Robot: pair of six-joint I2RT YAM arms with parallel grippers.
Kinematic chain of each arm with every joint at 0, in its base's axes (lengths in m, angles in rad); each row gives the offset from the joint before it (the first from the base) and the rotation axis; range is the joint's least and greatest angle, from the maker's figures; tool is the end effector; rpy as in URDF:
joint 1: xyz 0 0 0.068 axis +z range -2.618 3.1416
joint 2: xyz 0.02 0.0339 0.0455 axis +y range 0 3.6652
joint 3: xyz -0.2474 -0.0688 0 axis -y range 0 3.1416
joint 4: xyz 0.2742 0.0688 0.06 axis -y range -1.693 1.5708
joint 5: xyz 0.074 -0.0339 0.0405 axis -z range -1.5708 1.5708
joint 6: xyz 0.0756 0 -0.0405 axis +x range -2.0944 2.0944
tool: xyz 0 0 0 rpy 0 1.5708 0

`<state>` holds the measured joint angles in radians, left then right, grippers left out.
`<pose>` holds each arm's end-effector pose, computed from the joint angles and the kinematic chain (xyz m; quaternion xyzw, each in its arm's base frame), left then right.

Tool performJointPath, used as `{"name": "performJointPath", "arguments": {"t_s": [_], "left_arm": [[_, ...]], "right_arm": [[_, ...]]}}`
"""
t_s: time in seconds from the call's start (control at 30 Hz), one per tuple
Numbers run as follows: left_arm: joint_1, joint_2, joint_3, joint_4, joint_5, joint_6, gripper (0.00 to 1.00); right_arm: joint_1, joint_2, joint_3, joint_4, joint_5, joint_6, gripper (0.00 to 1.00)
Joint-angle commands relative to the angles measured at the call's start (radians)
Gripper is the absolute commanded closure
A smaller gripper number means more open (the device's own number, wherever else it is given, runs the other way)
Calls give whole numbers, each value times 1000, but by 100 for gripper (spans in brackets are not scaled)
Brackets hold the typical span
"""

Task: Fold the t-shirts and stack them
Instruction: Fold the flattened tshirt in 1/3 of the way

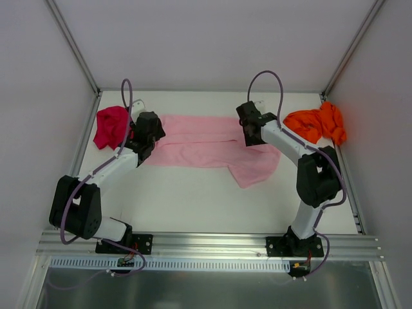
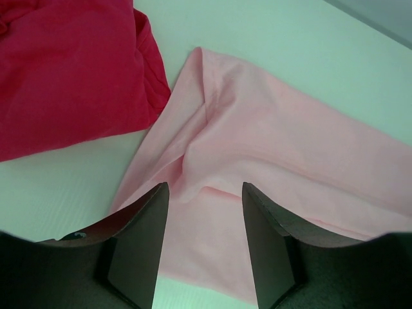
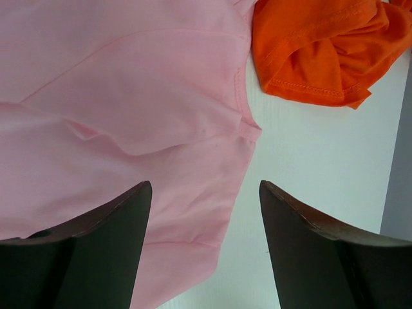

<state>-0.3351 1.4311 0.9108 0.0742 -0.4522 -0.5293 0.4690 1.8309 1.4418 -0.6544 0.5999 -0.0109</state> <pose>0.3710 -0.0942 0.2130 -0.1989 0.8090 -0.0454 0.5513 0.4017 0.1557 0.1862 -0.1444 0.9142 -0.2213 0.3072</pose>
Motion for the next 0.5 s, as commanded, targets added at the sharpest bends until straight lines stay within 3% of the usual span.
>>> {"name": "performJointPath", "arguments": {"t_s": [0.0,0.27,0.47], "left_arm": [[-33,-46,-24,-68,-89,-43,50],[-36,-5,-113,-18,-68,-89,50],[-36,38,-139,-1,-48,-109,50]], "right_arm": [[54,-111,-41,16,40,55,28],[118,-294,-322,177,-20,169,28],[132,-358,-418,199,15,230,29]]}}
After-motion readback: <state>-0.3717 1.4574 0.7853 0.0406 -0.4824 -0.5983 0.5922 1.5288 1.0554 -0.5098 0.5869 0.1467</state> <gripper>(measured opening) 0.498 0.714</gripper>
